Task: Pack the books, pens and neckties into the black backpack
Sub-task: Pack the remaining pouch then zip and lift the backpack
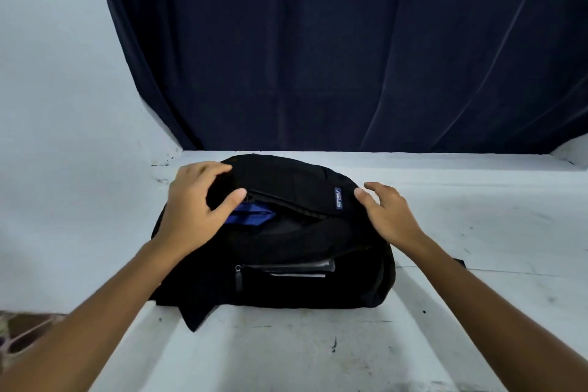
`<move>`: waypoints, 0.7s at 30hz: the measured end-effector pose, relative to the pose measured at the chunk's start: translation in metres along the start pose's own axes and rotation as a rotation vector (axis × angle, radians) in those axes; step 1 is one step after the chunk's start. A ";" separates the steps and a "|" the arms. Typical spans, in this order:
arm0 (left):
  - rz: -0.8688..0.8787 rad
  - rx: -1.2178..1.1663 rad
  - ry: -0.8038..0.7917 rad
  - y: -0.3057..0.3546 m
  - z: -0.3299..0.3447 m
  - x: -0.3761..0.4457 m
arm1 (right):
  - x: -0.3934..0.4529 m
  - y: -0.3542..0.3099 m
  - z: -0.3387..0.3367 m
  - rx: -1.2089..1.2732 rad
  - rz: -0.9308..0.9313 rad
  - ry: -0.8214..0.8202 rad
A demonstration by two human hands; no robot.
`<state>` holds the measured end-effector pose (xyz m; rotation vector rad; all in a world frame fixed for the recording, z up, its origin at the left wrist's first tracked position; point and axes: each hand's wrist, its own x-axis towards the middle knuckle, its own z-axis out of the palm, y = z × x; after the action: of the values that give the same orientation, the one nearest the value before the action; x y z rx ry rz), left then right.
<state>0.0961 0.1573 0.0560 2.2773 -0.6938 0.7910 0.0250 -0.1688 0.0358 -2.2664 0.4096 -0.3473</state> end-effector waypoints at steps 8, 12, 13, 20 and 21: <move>-0.322 -0.131 -0.116 -0.050 -0.012 -0.050 | 0.006 0.016 0.017 0.084 0.047 -0.123; -0.129 -0.102 -0.005 -0.027 -0.015 -0.036 | 0.000 0.001 0.023 -0.155 -0.140 0.184; 0.007 -0.088 0.011 -0.019 -0.016 -0.030 | -0.006 -0.007 0.022 -0.098 -0.257 0.261; 0.377 0.158 -0.383 0.001 -0.016 -0.002 | -0.055 -0.075 0.033 0.111 -0.808 -0.262; 0.332 0.151 -0.439 0.002 -0.017 0.001 | -0.058 -0.080 0.040 0.043 -0.794 -0.323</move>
<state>0.0897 0.1672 0.0678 2.5385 -1.2752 0.4982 0.0016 -0.0689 0.0629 -2.3004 -0.6778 -0.3631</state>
